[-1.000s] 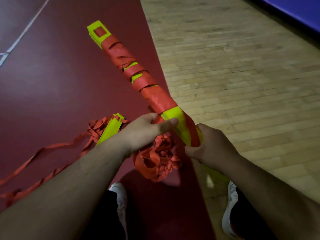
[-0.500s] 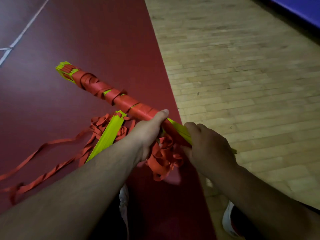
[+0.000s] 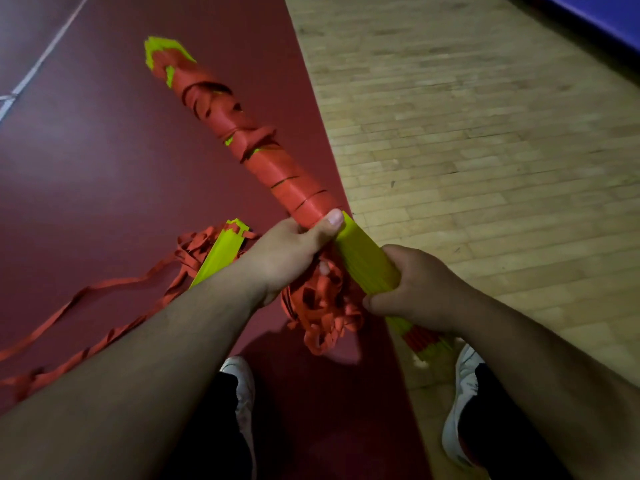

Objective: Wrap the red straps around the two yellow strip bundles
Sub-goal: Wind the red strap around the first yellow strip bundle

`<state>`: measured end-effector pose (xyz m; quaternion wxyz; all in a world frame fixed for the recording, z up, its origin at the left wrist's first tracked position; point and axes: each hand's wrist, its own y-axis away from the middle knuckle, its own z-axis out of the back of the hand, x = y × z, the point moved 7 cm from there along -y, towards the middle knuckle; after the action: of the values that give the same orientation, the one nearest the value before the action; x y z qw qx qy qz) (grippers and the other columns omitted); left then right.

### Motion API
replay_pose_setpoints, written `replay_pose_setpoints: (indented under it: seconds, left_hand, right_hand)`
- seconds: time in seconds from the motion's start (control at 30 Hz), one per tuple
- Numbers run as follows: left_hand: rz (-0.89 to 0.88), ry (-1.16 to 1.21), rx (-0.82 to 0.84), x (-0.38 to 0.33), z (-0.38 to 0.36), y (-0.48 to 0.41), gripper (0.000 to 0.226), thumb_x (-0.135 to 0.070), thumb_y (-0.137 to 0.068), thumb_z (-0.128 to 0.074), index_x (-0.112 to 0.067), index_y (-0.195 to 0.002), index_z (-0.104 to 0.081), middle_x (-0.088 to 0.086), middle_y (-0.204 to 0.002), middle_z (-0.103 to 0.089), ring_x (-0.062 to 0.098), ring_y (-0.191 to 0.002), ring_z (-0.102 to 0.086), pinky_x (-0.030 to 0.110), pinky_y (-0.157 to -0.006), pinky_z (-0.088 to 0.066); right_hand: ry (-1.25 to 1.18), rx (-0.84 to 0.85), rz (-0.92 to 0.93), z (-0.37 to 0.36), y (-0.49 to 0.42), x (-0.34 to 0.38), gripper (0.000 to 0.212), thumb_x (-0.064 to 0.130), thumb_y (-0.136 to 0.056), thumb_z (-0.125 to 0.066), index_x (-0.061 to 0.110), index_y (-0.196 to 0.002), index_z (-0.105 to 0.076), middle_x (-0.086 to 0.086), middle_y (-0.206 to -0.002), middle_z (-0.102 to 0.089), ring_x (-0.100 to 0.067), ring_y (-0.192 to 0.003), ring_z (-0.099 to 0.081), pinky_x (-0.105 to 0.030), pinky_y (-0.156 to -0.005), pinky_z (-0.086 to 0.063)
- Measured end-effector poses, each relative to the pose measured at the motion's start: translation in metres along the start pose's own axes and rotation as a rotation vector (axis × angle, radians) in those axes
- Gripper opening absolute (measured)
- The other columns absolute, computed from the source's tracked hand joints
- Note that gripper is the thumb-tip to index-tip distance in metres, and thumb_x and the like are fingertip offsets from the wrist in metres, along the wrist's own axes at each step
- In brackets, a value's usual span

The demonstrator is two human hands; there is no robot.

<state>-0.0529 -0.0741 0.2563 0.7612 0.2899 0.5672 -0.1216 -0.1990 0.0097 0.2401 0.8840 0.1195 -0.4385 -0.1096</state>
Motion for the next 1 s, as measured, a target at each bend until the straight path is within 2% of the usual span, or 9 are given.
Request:
replay_pose_setpoints:
  seconds: [0.2, 0.3, 0.4, 0.47, 0.6, 0.73, 0.8, 0.9, 1.0]
  left_hand:
    - [-0.152, -0.2, 0.122, -0.002, -0.002, -0.005, 0.003, -0.026, -0.094, -0.067, -0.026, -0.094, -0.063, -0.026, -0.069, -0.069, -0.015, -0.068, -0.062, 0.004, -0.063, -0.044]
    - [-0.215, -0.214, 0.146, 0.002, 0.004, -0.008, 0.017, -0.021, -0.092, -0.069, -0.018, -0.108, -0.065, -0.012, -0.091, -0.073, 0.001, -0.082, -0.066, 0.024, -0.072, -0.054]
    - [-0.196, -0.311, 0.1, 0.006, 0.015, -0.01, 0.012, -0.017, -0.099, -0.059, -0.025, -0.091, -0.064, -0.012, -0.07, -0.059, 0.006, -0.065, -0.056, 0.022, -0.057, -0.048]
    - [-0.185, -0.359, 0.089, 0.008, 0.021, -0.011, 0.019, -0.018, -0.101, -0.055, -0.031, -0.095, -0.068, -0.011, -0.081, -0.063, 0.006, -0.075, -0.057, 0.025, -0.07, -0.048]
    - [-0.208, -0.61, 0.099, 0.007, 0.019, -0.008, 0.049, 0.006, -0.092, -0.051, -0.039, -0.098, -0.068, -0.011, -0.105, -0.071, 0.008, -0.102, -0.065, 0.026, -0.092, -0.05]
    - [-0.116, -0.49, 0.162, 0.013, 0.016, -0.006, 0.042, 0.005, -0.08, -0.05, -0.031, -0.091, -0.068, -0.005, -0.096, -0.075, 0.019, -0.097, -0.07, 0.04, -0.089, -0.056]
    - [-0.102, -0.389, 0.211, 0.011, 0.008, -0.002, 0.041, 0.009, -0.075, -0.047, -0.024, -0.092, -0.064, 0.005, -0.096, -0.073, 0.02, -0.087, -0.07, 0.033, -0.077, -0.057]
    - [-0.072, -0.268, 0.289, 0.005, -0.01, 0.005, 0.037, 0.026, -0.08, -0.043, -0.007, -0.091, -0.055, 0.009, -0.076, -0.065, 0.0, -0.049, -0.058, 0.012, -0.046, -0.042]
    - [-0.038, -0.136, 0.222, 0.002, -0.016, 0.006, 0.007, -0.002, -0.091, -0.061, -0.007, -0.085, -0.06, -0.003, -0.054, -0.055, 0.007, -0.044, -0.05, 0.015, -0.042, -0.037]
  right_hand:
    - [0.116, -0.143, -0.014, 0.005, 0.002, -0.007, 0.033, 0.03, -0.067, -0.084, 0.029, -0.089, -0.059, 0.006, -0.074, -0.062, -0.004, -0.062, -0.057, -0.025, -0.053, -0.041]
    - [0.137, -0.191, 0.002, 0.013, 0.002, -0.004, 0.036, 0.029, -0.066, -0.085, 0.027, -0.092, -0.06, 0.005, -0.075, -0.062, -0.01, -0.065, -0.059, -0.028, -0.053, -0.043]
    - [0.101, -0.213, 0.001, 0.02, 0.003, -0.002, 0.035, 0.028, -0.065, -0.086, 0.028, -0.089, -0.061, 0.005, -0.076, -0.064, -0.008, -0.063, -0.06, -0.025, -0.053, -0.046]
    - [0.093, -0.238, 0.004, 0.024, 0.003, -0.002, 0.032, 0.027, -0.066, -0.085, 0.03, -0.085, -0.058, 0.006, -0.074, -0.063, -0.002, -0.06, -0.057, -0.014, -0.047, -0.04]
    - [0.131, -0.267, 0.0, 0.025, 0.002, -0.002, 0.033, 0.029, -0.067, -0.084, 0.03, -0.084, -0.055, 0.006, -0.074, -0.06, -0.004, -0.061, -0.054, -0.016, -0.048, -0.036]
    - [0.174, -0.321, -0.011, 0.026, 0.003, -0.004, 0.036, 0.03, -0.069, -0.082, 0.03, -0.089, -0.053, 0.007, -0.073, -0.057, -0.006, -0.063, -0.054, -0.026, -0.052, -0.038]
    - [0.214, -0.344, -0.014, 0.026, 0.005, -0.003, 0.039, 0.031, -0.07, -0.081, 0.031, -0.095, -0.051, 0.009, -0.073, -0.056, -0.006, -0.064, -0.054, -0.026, -0.053, -0.039]
    - [0.284, -0.376, -0.017, 0.024, 0.006, 0.0, 0.041, 0.031, -0.074, -0.079, 0.027, -0.106, -0.054, 0.01, -0.079, -0.056, -0.017, -0.069, -0.055, -0.03, -0.058, -0.04]
    - [0.462, -0.404, -0.023, 0.022, 0.009, 0.005, 0.049, 0.035, -0.08, -0.076, 0.024, -0.121, -0.052, 0.002, -0.095, -0.062, -0.02, -0.077, -0.051, -0.031, -0.065, -0.037]
